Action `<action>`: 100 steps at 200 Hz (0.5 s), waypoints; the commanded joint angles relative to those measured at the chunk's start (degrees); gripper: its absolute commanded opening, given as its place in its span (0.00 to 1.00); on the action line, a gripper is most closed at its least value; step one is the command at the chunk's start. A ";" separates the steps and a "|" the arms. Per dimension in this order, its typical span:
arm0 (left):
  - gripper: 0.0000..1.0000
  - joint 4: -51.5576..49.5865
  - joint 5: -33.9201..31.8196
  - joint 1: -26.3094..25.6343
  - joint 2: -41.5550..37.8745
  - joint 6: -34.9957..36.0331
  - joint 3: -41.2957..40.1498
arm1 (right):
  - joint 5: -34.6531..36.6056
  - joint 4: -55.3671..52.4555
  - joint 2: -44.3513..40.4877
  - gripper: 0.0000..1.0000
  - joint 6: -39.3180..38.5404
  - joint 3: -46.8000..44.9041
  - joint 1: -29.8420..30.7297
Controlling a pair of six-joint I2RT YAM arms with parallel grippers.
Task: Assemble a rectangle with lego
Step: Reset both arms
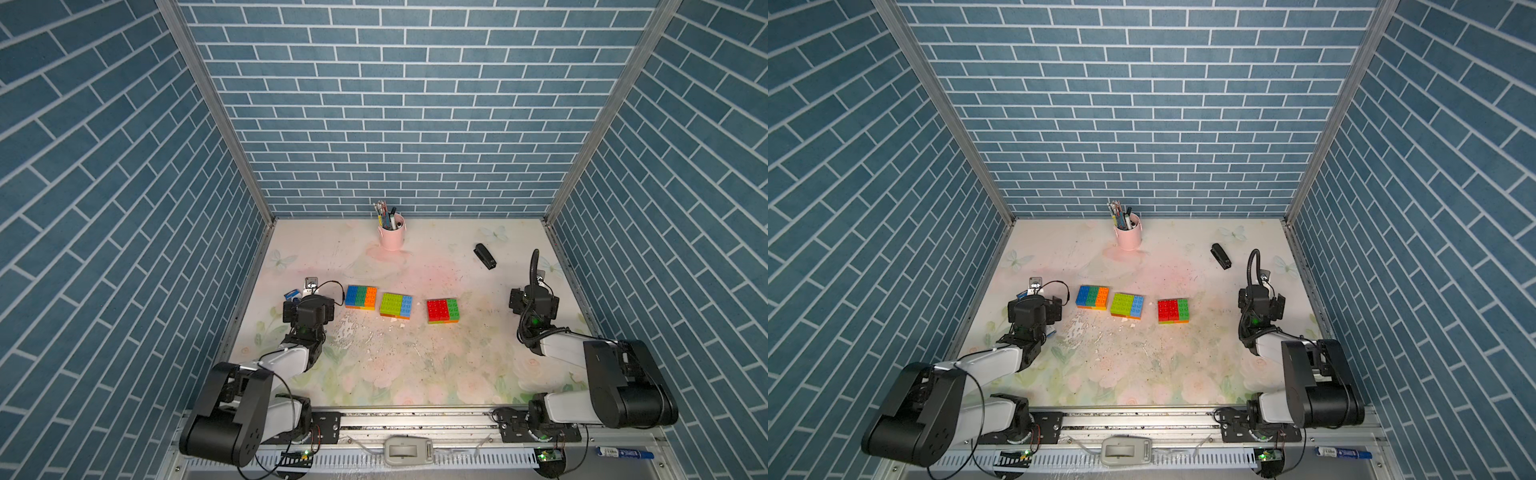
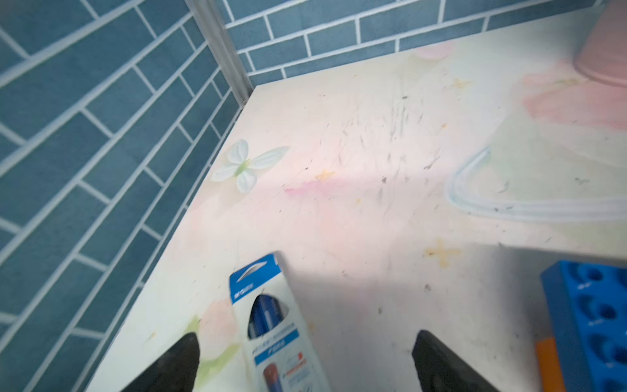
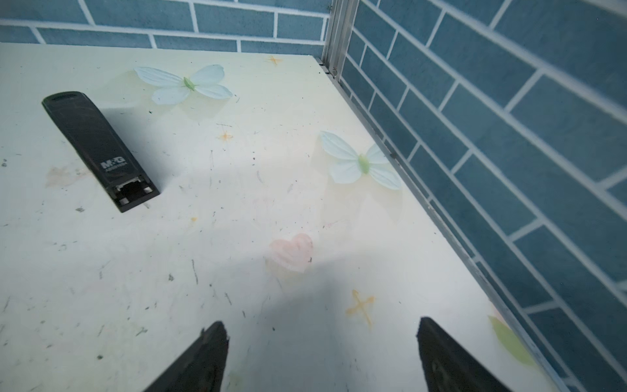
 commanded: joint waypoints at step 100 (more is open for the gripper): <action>0.99 13.81 11.27 3.76 10.67 1.22 3.59 | -9.04 10.45 4.27 0.99 1.56 0.62 -4.23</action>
